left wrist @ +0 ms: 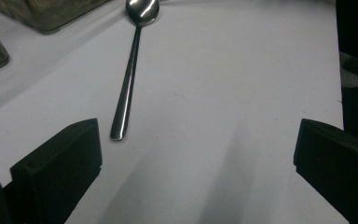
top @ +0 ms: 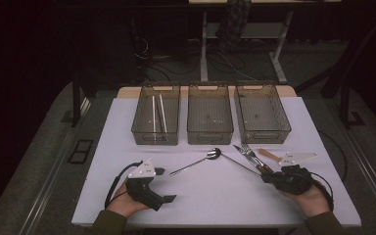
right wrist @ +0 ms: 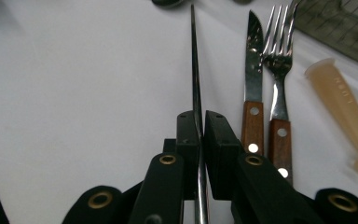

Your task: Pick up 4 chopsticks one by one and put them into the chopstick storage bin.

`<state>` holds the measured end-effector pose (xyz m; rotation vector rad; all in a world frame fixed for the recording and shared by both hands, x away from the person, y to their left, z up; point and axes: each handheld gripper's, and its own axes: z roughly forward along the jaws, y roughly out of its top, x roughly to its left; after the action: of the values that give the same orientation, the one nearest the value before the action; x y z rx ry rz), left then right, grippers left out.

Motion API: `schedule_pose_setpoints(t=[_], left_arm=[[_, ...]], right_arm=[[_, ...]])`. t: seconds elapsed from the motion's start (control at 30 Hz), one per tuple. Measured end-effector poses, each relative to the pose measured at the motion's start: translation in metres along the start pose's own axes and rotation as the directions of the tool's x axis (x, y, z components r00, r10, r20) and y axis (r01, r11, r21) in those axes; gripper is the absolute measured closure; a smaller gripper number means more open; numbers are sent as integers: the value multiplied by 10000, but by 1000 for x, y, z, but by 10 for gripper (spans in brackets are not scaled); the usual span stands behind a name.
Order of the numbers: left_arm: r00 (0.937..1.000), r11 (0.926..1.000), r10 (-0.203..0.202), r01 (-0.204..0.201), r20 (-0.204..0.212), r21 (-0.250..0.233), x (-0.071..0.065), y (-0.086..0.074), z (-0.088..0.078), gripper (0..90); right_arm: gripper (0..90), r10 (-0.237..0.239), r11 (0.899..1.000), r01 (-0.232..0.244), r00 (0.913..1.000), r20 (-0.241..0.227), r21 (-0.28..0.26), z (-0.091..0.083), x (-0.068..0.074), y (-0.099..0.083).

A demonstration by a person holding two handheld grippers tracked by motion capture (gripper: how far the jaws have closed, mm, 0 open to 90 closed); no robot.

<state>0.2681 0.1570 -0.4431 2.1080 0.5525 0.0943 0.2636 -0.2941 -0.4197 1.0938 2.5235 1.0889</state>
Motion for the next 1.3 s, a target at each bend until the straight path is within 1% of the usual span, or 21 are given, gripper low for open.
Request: schedule_pose_setpoints(t=[0.13,0.33,0.57,0.7,1.0,1.3], left_arm=[[10000,10000,3,-3,-1,-8,0,0,0,0],[10000,10000,-13,13,-11,-16,0,0,0,0],[10000,10000,-17,17,-5,-18,0,0,0,0],[10000,10000,-29,29,-23,-24,0,0,0,0],[10000,10000,-60,60,-45,-22,0,0,0,0],[10000,10000,-65,64,-53,-14,1,0,0,0]], right_arm=[[845,66,9993,-69,9999,-83,-365,-8,-5,1],[845,232,9957,-251,9995,-220,-888,-19,-10,3],[846,248,9890,-303,9989,-398,-1444,-30,-14,7],[846,277,9845,-376,9979,-593,-1716,-34,-15,10],[846,32,9770,-230,9956,-934,-2121,-33,-14,26],[846,-261,9732,-27,9922,-1217,-2301,-21,-12,47]])
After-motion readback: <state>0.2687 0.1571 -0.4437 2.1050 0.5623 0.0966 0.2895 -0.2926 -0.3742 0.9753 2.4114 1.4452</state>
